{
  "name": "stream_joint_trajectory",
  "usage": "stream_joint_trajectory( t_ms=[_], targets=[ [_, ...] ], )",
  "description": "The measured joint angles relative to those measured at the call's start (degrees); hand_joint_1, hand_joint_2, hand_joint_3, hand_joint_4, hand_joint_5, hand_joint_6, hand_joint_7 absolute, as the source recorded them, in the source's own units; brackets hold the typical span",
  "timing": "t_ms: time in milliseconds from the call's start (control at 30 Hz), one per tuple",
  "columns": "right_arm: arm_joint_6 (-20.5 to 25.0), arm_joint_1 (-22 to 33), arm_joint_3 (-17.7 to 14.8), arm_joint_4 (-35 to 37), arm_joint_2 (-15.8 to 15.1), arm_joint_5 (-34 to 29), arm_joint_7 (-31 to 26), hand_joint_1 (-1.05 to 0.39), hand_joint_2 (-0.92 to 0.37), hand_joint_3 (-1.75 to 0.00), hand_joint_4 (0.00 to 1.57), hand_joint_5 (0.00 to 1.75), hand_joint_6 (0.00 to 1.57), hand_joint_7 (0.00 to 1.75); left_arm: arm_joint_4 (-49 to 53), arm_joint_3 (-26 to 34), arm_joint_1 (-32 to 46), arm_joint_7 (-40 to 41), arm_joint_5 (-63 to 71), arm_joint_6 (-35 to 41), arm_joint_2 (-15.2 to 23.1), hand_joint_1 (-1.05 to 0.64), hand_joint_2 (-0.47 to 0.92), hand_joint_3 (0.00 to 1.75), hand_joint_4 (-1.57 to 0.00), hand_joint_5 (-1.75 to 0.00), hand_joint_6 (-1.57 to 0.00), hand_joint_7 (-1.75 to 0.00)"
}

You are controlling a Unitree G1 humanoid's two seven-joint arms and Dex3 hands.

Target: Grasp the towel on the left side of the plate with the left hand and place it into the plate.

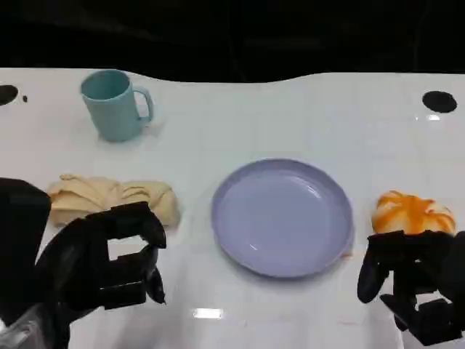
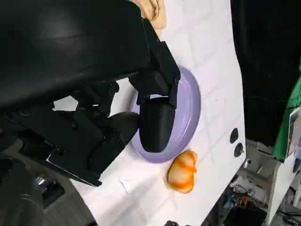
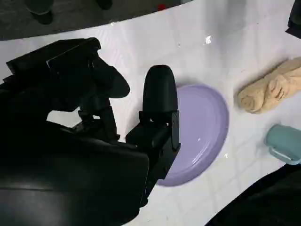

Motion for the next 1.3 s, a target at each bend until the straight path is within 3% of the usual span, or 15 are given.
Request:
stream_joint_trajectory(
  t_ms=[1067,1167,1300],
  targets=[
    [-0.28,-0.7,0.65,0.26,0.21,-0.06,-0.34,0.05,-0.65,-0.97,0.68,1.69,0.65,1.48,0.7,-0.01,-0.41,0.28,0.21,-0.16,0.3,-0.08,0.56,1.27,-0.8,-1.75,-0.73,-1.59],
    [-0.57,-0.74,0.81,0.33,0.23,-0.11,-0.37,0.05,-0.65,-0.97,0.68,1.69,0.66,1.48,0.71,0.36,-0.5,0.26,-0.08,-0.18,0.32,-0.08,0.57,1.21,-0.7,-1.7,-0.72,-1.42],
    [-1.03,-0.8,0.88,0.45,0.73,-0.13,-0.51,0.05,-0.63,-0.98,0.69,1.68,0.66,1.48,1.05,0.06,-0.51,-0.05,1.73,-3.48,1.36,-0.15,0.56,1.04,-0.63,-1.44,-0.76,-0.86]
  ],
)
